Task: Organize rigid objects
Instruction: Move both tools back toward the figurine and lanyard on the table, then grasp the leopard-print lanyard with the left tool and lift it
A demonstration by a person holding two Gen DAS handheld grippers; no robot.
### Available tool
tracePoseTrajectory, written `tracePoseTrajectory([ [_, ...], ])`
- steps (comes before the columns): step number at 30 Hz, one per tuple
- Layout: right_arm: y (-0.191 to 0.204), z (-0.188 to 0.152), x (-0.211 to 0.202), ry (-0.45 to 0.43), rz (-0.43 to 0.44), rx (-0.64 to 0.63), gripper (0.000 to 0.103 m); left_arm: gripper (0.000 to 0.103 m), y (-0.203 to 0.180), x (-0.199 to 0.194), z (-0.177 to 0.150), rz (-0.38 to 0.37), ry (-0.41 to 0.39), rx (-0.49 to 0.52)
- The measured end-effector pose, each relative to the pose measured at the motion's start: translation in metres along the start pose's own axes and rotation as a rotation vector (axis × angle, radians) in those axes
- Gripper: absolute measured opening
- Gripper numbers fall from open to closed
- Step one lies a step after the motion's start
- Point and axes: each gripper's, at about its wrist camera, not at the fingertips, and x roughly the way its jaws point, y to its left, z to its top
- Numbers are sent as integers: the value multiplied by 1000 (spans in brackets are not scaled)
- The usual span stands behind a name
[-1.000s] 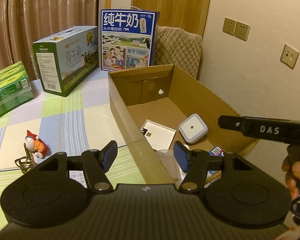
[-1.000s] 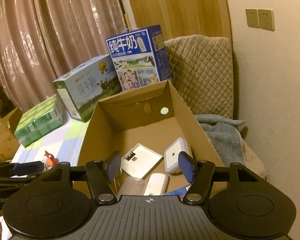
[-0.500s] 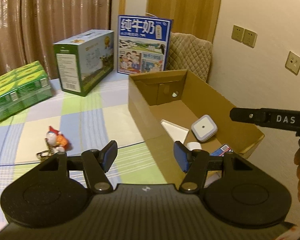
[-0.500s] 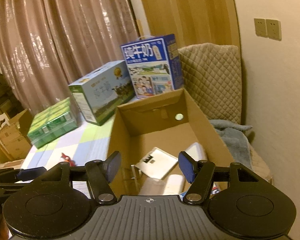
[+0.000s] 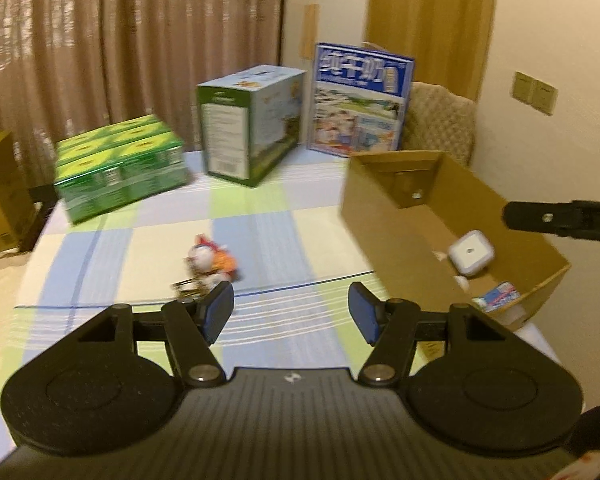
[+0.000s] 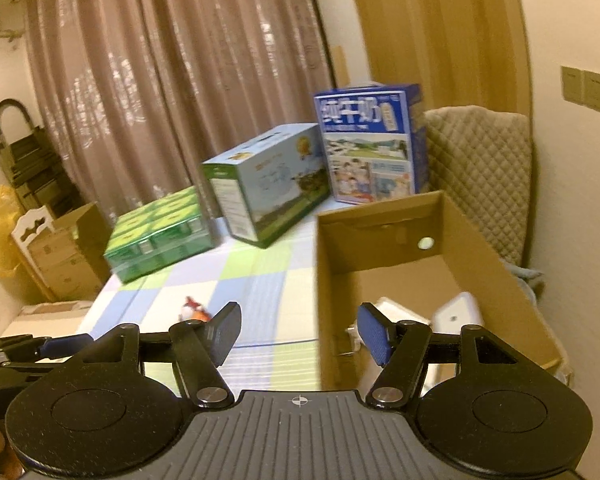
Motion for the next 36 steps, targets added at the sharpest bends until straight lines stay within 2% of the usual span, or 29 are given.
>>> tracePoseTrajectory([
  [9, 45, -15, 26, 39, 62, -47, 62, 59, 71, -4, -23, 112, 17, -56],
  [14, 61, -24, 43, 61, 81, -82, 62, 59, 97, 7, -32, 143, 28, -80],
  [23, 74, -49, 95, 115, 104, -129, 62, 59, 116, 56, -45, 112, 42, -60],
  [28, 76, -63, 131, 141, 107, -159, 62, 60, 126, 97, -49, 97, 48, -97],
  [30, 75, -67, 145, 146, 100, -168, 62, 65, 130, 112, -50, 100, 43, -121],
  [36, 69, -77, 186, 164, 94, -188, 62, 65, 129, 156, -44, 87, 35, -173],
])
